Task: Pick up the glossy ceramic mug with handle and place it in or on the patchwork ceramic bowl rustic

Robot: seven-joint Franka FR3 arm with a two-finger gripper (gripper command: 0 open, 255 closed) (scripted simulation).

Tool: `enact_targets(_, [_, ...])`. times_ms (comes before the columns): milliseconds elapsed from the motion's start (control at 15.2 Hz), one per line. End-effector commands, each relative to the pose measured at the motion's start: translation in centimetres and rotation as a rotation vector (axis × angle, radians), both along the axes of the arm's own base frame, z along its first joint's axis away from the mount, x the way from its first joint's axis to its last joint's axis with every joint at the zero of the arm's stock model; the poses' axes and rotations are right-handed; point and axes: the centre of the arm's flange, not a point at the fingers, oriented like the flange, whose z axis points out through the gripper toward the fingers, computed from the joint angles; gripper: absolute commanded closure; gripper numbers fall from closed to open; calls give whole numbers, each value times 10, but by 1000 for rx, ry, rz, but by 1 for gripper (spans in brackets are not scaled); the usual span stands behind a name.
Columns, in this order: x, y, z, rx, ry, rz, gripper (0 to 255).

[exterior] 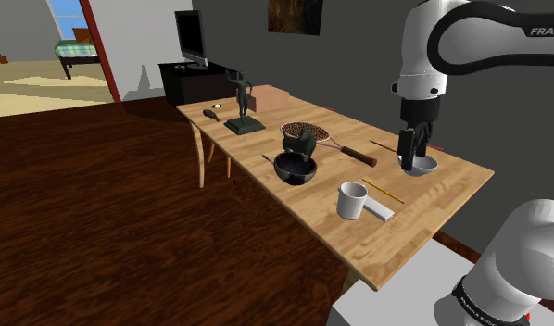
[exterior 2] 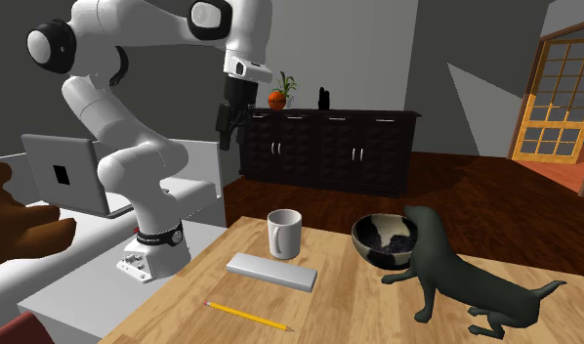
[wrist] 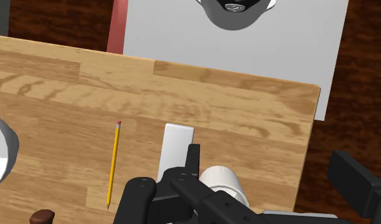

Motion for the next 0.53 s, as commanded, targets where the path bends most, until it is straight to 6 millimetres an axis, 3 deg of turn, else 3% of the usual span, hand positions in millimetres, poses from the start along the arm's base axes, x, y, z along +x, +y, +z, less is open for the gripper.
enact_targets(0, [0, 0, 0, 0, 0, 0, 0])
enact_targets(462, [43, 16, -71, 0, -73, 5, 0])
